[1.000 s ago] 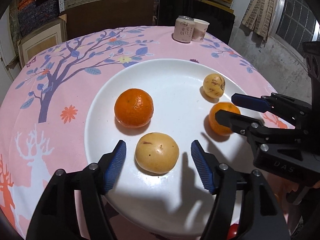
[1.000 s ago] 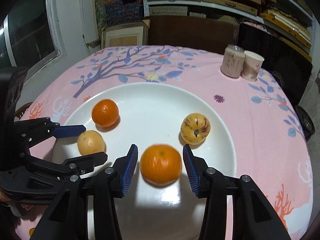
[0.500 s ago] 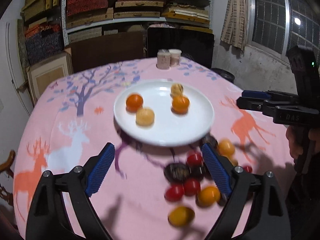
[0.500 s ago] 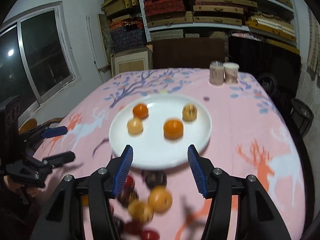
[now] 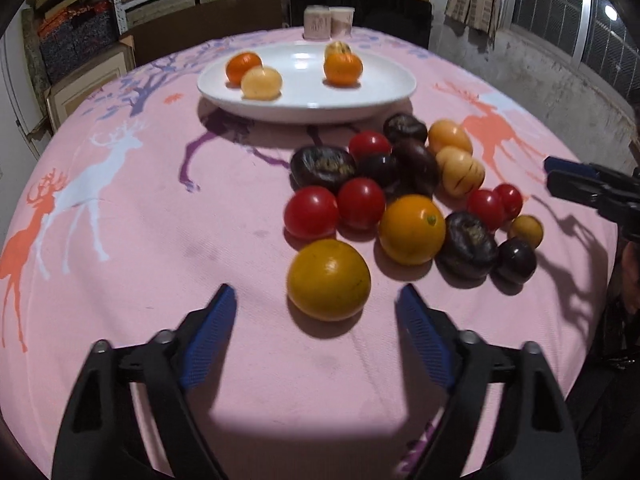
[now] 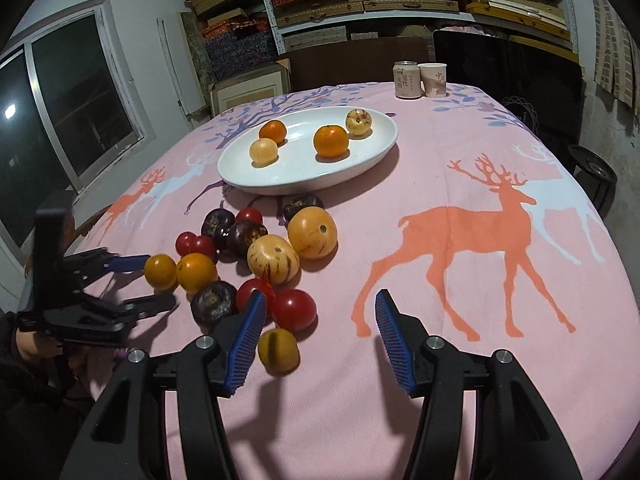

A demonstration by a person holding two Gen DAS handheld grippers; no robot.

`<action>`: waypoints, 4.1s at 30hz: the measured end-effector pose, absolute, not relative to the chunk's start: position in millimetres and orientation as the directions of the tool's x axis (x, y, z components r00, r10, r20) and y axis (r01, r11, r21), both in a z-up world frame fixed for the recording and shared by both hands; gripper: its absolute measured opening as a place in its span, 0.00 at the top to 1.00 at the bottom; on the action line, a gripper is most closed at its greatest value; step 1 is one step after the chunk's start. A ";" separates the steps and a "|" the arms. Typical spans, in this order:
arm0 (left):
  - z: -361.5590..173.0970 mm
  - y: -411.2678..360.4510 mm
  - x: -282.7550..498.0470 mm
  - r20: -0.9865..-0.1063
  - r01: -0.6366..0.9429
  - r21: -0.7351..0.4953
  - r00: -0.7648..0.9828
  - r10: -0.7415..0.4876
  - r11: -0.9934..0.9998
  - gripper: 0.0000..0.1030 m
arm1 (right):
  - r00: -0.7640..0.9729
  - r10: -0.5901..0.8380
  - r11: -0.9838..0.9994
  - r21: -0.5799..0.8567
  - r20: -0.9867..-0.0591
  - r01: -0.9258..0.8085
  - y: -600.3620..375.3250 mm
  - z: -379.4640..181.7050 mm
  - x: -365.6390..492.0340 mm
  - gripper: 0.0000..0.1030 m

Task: Organize fruits
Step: 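Withdraw both tools from the plate toward the remaining fruits, then grasp a golden yellow fruit with the left tool while the right tool grasps a small yellow fruit, then carry both fruits onto the white plate and open both tools to release them, then withdraw both tools, moving the right tool toward the red cherry tomatoes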

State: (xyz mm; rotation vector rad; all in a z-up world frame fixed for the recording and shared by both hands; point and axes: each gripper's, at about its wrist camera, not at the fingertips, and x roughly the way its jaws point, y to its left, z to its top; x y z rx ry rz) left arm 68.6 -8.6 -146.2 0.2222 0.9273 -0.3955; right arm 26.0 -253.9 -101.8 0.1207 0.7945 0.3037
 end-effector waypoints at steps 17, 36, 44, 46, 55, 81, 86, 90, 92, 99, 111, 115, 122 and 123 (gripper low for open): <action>-134.0 -6.7 59.5 -0.748 0.458 0.003 0.591 -0.302 0.889 0.63 | 0.592 0.359 0.920 0.169 -0.722 -0.352 -225.0 -120.4 13.4 0.58; -140.8 -5.6 70.7 -0.780 0.445 -0.031 0.549 -0.300 0.895 0.63 | 0.572 0.328 0.914 0.099 -0.752 -0.395 -216.8 -123.5 15.4 0.68; -140.8 -6.7 70.2 -0.780 0.445 -0.025 0.551 -0.296 0.895 0.63 | 0.569 0.328 0.918 0.113 -0.755 -0.379 -215.7 -127.6 19.1 0.76; -140.2 -6.5 69.8 -0.777 0.444 -0.026 0.555 -0.297 0.896 0.63 | 0.568 0.332 0.919 0.124 -0.753 -0.374 -217.2 -127.2 18.8 0.76; -137.4 -4.8 65.7 -0.761 0.444 -0.020 0.574 -0.302 0.896 0.63 | 0.578 0.341 0.920 0.139 -0.741 -0.365 -220.4 -124.2 14.8 0.77; -75.8 -15.6 93.7 -0.688 0.466 -0.004 0.641 -0.341 0.885 0.63 | 0.670 0.383 0.916 0.167 -0.637 -0.365 -238.7 -49.1 58.4 0.77; -70.9 -36.1 153.7 -0.706 0.467 -0.006 0.624 -0.335 0.884 0.63 | 0.656 0.414 0.905 0.209 -0.631 -0.370 -232.7 -31.3 122.4 0.76; -88.0 -48.8 205.4 -0.753 0.454 -0.016 0.580 -0.309 0.891 0.63 | 0.609 0.406 0.908 0.227 -0.682 -0.351 -220.9 -51.3 176.0 0.76; -98.3 -52.6 225.3 -0.774 0.447 -0.018 0.560 -0.295 0.895 0.63 | 0.581 0.394 0.912 0.224 -0.712 -0.345 -214.3 -64.7 196.3 0.76; -125.1 -60.7 256.3 -0.823 0.441 -0.012 0.505 -0.260 0.897 0.63 | 0.523 0.325 0.927 0.157 -0.788 -0.340 -196.5 -102.6 237.0 0.76; -113.1 -49.0 254.8 -0.790 0.401 -0.024 0.554 -0.263 0.916 0.31 | 0.566 0.249 0.933 0.038 -0.786 -0.357 -184.9 -98.8 226.2 0.69; -81.0 -38.1 226.2 -0.731 0.395 0.009 0.630 -0.263 0.919 0.31 | 0.628 0.263 0.941 0.050 -0.732 -0.334 -198.1 -65.8 202.4 0.68; -57.6 -4.5 133.3 -0.679 0.416 0.013 0.671 -0.298 0.909 0.13 | 0.697 0.348 0.927 0.117 -0.627 -0.357 -226.2 -27.4 111.4 0.47; -63.2 0.7 119.8 -0.688 0.416 0.011 0.663 -0.296 0.909 0.13 | 0.699 0.353 0.925 0.120 -0.622 -0.360 -229.2 -29.0 99.7 0.46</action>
